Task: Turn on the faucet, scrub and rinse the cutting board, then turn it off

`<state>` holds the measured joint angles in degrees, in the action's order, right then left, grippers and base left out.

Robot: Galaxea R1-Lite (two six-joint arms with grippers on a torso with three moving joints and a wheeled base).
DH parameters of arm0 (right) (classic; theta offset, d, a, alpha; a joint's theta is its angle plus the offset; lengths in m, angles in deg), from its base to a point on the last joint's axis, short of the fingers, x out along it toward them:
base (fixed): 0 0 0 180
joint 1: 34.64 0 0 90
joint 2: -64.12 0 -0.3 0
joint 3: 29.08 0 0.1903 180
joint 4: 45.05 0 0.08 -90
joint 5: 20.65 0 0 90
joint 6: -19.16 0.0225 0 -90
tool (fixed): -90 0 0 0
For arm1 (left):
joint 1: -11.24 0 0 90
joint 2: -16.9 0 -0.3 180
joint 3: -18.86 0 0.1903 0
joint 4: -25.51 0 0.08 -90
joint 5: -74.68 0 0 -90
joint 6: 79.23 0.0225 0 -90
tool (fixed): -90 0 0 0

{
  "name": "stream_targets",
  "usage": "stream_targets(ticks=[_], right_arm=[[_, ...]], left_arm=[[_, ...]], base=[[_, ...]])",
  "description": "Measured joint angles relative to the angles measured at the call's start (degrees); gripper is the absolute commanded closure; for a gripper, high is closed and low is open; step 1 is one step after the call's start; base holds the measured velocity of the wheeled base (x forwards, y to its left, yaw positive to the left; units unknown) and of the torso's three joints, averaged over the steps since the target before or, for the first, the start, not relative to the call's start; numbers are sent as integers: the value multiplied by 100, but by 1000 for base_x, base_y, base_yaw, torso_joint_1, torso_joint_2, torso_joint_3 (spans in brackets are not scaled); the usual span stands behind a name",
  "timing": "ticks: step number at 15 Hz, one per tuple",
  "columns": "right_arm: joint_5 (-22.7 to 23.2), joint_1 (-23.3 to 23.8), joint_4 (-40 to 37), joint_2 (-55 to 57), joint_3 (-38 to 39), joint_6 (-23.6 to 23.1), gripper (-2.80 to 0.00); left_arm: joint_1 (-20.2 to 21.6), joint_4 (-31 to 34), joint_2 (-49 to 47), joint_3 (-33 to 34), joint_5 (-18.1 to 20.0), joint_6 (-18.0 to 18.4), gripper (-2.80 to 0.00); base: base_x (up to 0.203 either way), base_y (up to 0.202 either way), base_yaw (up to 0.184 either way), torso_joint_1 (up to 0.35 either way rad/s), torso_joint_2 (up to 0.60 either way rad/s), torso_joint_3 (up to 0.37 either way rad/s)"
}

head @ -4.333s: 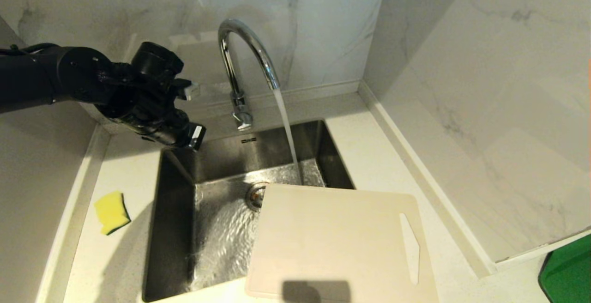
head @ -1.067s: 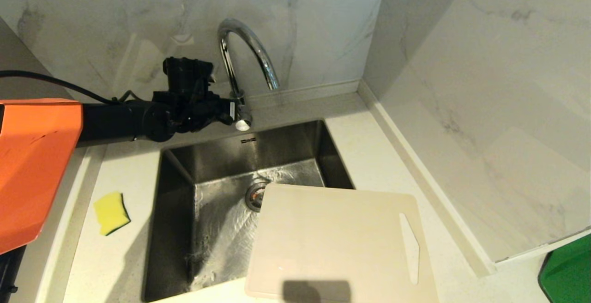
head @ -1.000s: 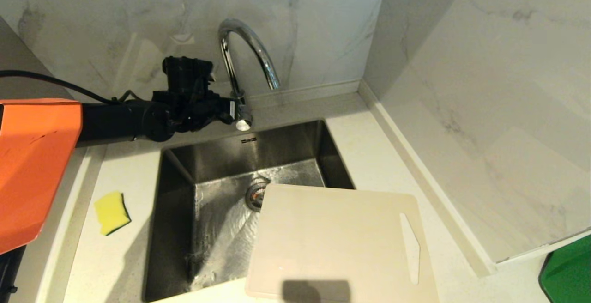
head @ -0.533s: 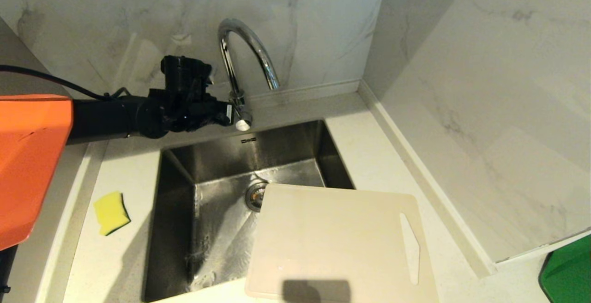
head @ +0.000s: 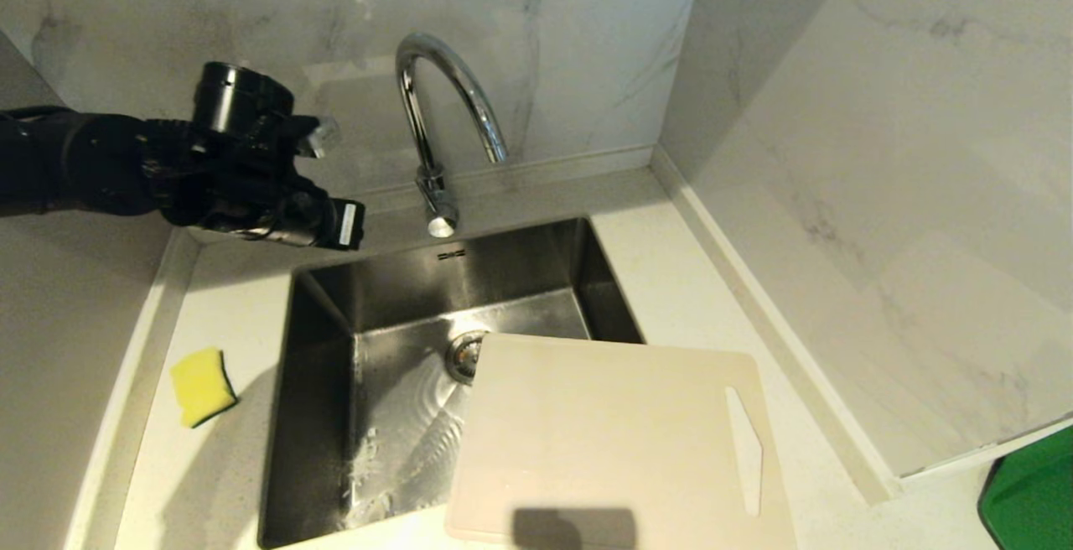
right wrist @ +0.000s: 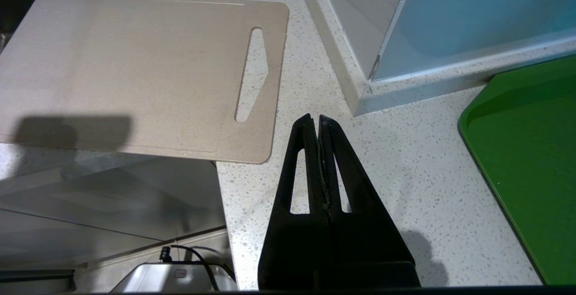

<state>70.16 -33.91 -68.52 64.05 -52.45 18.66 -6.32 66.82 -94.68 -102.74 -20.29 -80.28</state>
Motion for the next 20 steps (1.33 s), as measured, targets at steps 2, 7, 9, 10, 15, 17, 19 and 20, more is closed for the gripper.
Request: stream_targets(ticks=[2, 7, 9, 10, 15, 17, 19, 20], right_arm=[[1, 1, 0, 0, 0, -1, 0], [-2, 1, 0, 0, 0, 2, 0], [1, 1, 0, 0, 0, -1, 0], [0, 1, 0, 0, 0, -1, 0], [3, -2, 0, 0, 0, -2, 0], [1, 0, 0, 0, 0, 2, 0], [-2, 1, 0, 0, 0, -1, 0], [3, 1, 0, 0, 0, 2, 0]], left_arm=[[268, 21, 587, 572, 159, -40, 0], [851, 35, 2036, 2002, 456, -90, 0], [976, 35, 2628, 2556, 444, -106, 0], [1014, 29, 2867, 2754, 428, -142, 0], [1059, -39, 4125, 3590, 23, -427, 0], [1059, -69, 4690, 3957, -41, -444, 0], [1059, -73, 5257, 4470, -259, -446, 0], [1064, -84, 5536, 4712, -372, -451, 0]], base=[[0, 0, 0, 0, 0, 0], [0, 0, 0, 0, 0, 0], [0, 0, 0, 0, 0, 0], [0, 0, 0, 0, 0, 0], [0, 0, 0, 0, 0, 0], [0, 0, 0, 0, 0, 0], [0, 0, 0, 0, 0, 0], [0, 0, 0, 0, 0, 0]])
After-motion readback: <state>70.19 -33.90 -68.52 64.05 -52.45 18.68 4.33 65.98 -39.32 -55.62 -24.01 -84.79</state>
